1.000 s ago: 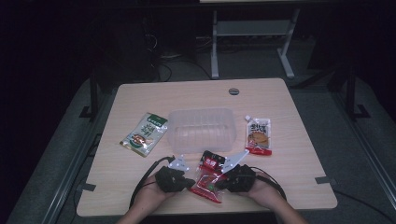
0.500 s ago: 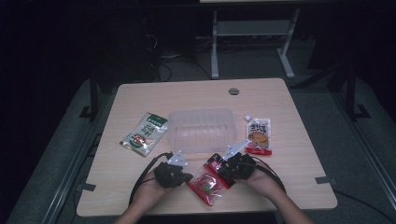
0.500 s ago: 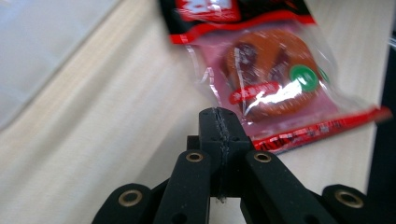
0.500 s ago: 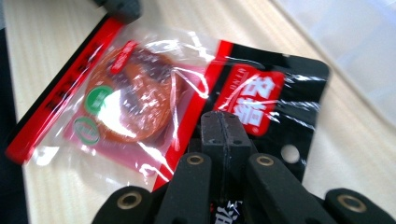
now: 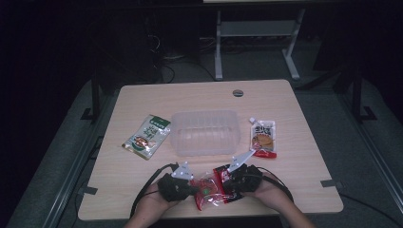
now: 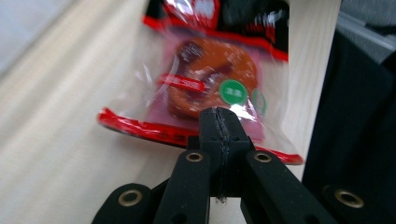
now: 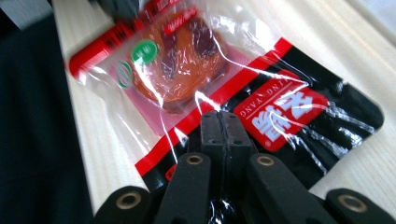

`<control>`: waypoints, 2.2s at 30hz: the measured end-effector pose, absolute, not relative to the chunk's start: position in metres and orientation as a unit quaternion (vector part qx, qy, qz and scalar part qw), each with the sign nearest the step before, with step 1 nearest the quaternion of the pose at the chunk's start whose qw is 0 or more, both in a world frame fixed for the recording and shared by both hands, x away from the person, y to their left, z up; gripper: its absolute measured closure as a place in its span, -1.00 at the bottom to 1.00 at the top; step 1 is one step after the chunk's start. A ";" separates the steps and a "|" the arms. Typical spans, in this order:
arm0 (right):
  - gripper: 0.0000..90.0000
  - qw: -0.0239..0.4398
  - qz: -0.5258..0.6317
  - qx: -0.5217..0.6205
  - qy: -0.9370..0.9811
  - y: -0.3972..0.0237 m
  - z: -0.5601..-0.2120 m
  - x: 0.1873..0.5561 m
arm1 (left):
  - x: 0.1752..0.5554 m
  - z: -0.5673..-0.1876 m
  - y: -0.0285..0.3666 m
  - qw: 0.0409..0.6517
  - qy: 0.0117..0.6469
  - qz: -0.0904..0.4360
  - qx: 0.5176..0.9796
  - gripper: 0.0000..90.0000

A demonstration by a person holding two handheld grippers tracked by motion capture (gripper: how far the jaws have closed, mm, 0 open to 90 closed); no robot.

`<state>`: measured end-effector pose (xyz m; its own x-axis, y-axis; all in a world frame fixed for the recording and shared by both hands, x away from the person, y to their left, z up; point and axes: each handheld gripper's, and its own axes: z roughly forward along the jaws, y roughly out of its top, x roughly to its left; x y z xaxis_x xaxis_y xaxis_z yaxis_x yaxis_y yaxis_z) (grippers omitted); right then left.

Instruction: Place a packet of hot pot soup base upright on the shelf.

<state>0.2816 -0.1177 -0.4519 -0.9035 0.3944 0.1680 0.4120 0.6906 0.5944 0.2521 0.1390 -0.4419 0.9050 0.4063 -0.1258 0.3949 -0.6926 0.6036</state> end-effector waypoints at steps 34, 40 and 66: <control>0.45 0.128 -0.371 -0.330 -0.859 -0.134 -0.455 0.301 | 0.261 -0.454 0.135 0.306 0.227 -0.014 0.924 1.00; 0.85 0.110 -0.374 -0.309 -0.867 -0.130 -0.452 0.298 | 0.261 -0.454 0.135 0.309 0.229 -0.013 0.923 1.00; 1.00 0.075 -0.449 -0.290 -0.842 -0.149 -0.417 0.295 | 0.269 -0.432 0.194 0.378 0.215 0.008 0.901 -0.23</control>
